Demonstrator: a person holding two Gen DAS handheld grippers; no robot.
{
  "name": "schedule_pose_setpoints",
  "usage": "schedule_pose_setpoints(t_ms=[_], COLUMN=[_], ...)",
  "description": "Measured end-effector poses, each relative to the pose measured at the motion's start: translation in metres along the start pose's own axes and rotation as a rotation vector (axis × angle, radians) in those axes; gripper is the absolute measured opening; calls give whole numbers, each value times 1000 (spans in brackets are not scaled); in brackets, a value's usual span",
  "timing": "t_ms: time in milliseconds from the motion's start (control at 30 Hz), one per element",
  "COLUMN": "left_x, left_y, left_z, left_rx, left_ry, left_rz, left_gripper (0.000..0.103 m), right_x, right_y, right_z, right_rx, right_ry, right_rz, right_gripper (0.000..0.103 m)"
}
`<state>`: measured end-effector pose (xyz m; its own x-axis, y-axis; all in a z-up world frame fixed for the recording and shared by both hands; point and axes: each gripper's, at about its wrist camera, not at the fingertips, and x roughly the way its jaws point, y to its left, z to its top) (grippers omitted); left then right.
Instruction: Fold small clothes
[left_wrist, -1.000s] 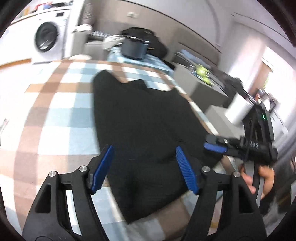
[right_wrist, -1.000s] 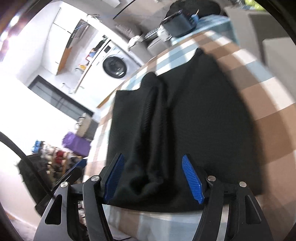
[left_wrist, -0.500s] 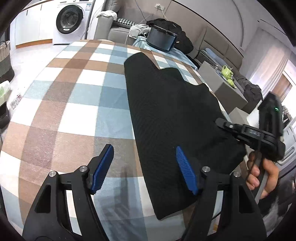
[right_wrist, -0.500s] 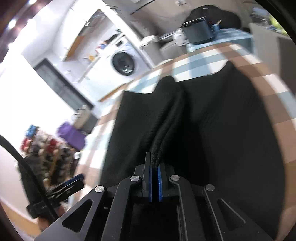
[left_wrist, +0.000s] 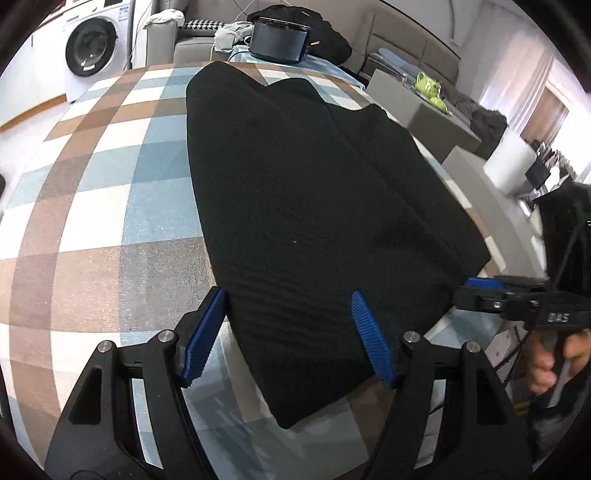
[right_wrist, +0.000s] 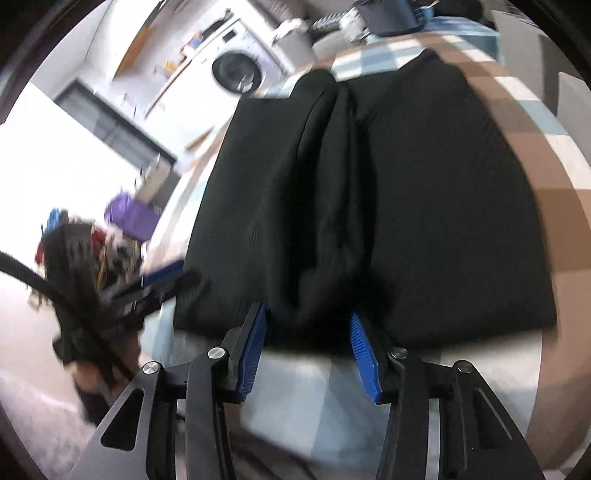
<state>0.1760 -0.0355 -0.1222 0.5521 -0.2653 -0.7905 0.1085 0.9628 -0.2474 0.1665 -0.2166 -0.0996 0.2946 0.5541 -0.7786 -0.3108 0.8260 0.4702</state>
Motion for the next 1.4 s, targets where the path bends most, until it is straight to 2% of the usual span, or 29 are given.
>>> schedule_pose_setpoints(t_ms=[100, 233, 300, 467, 500, 567, 600, 633, 700, 767, 833, 900, 933, 1033, 1100, 1133, 1167, 1333, 1367, 1400], left_x=[-2, -4, -6, -13, -15, -17, -18, -18, -19, -18, -14, -10, -9, -8, -7, -6, -5, -1, -1, -1], left_y=[2, 12, 18, 31, 35, 40, 43, 44, 47, 47, 46, 43, 41, 36, 36, 36, 36, 36, 34, 34], left_z=[-1, 0, 1, 6, 8, 9, 10, 11, 12, 14, 15, 17, 16, 16, 14, 14, 14, 15, 16, 17], left_rx=[-6, -42, -67, -109, -119, -135, -143, -149, -158, -160, -157, -148, -140, -123, -120, -122, -125, -127, -121, -119], left_ry=[2, -7, -15, -44, -50, -57, -59, -61, -64, -66, -59, -50, -49, -44, -42, -40, -37, -31, -32, -33], left_rz=[-6, -4, -6, 23, 28, 38, 42, 45, 47, 46, 39, 38, 36, 36, 33, 32, 30, 21, 19, 19], left_gripper=[68, 68, 68, 68, 68, 68, 68, 68, 68, 68, 68, 68, 68, 68, 68, 68, 68, 68, 68, 68], right_x=[-17, -37, -27, 33, 46, 57, 57, 53, 30, 14, 15, 24, 30, 39, 33, 27, 21, 8, 5, 5], right_y=[3, 0, 6, 14, 11, 8, 9, 13, 32, 42, 37, 24, 17, -4, -12, -15, -15, -3, 0, 1], right_z=[1, 23, 39, 63, 70, 82, 86, 91, 89, 85, 86, 85, 84, 78, 64, 58, 48, 20, 16, 15], right_rx=[-23, -11, -28, -7, 24, 60, 56, 43, -46, -92, -61, -27, -7, 61, 67, 59, 37, -94, -117, -117], right_ry=[-47, -160, -165, -92, -79, -106, -112, -123, -226, -270, -249, -216, -188, -123, -94, -83, -71, -56, -70, -72], right_rz=[-43, -13, 14, 62, 68, 52, 45, 53, 82, 31, 9, -72, -79, -35, 46, 77, 115, 130, 103, 91], right_gripper=[47, 47, 47, 47, 43, 25, 9, 9, 8, 8, 8, 9, 10, 22, 29, 37, 39, 39, 36, 28])
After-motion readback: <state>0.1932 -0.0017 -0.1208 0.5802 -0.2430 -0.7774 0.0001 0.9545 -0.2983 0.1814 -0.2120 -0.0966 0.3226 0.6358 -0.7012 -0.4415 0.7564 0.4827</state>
